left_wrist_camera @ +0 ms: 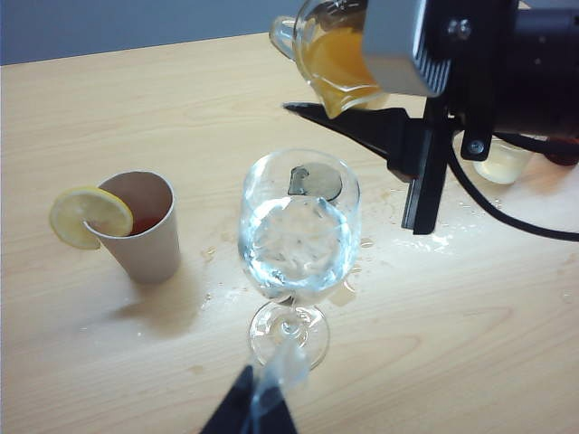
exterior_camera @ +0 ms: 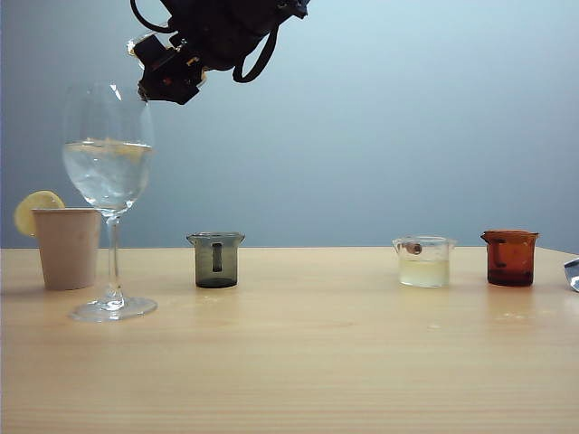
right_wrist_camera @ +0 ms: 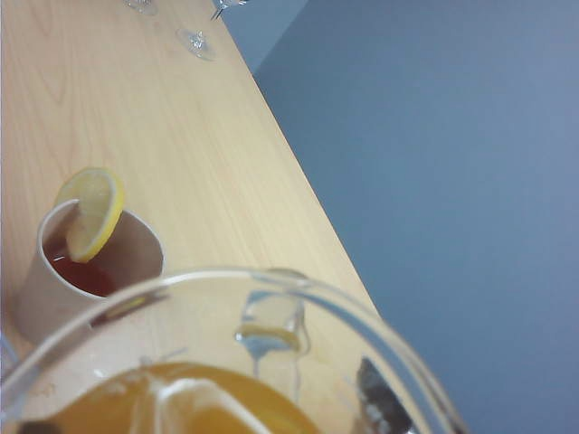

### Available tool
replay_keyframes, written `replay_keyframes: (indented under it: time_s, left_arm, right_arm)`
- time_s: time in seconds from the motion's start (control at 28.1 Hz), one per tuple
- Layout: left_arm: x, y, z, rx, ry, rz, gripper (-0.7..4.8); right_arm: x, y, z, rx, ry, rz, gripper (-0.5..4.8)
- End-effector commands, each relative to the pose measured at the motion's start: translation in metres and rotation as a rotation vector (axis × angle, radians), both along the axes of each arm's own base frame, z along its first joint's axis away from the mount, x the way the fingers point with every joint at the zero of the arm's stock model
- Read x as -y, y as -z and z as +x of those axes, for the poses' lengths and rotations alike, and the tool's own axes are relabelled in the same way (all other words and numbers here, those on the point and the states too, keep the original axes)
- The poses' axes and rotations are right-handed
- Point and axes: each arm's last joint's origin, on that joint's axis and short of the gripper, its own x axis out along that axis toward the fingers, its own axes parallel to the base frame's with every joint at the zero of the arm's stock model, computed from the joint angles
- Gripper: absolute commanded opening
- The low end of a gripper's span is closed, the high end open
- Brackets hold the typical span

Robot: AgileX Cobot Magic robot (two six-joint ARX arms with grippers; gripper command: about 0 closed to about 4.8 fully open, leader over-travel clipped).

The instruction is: Pick up the second measuring cup from the left, pour the orange juice inside into the goblet, and finally put the measuring cup back in its original place.

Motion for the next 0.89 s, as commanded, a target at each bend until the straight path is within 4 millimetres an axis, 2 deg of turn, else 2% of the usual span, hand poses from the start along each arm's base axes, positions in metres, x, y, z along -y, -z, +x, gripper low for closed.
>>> replay_keyframes:
  time_s: [0.04,0.89]
  left_arm:
    - [0.0,-0.0015,0.0001,0.015,-0.002,-0.004,-0.05]
    - [0.0,-0.0014,0.0001,0.014,-0.002,-0.003,-0.04]
  right_arm:
    - [-0.0029,-0.0128,-0.0048,0.084,-0.004,0.01,1.93]
    - [-0.0099,-0.0198,-0.0122,0.301,-0.009,-0.099,1.93]
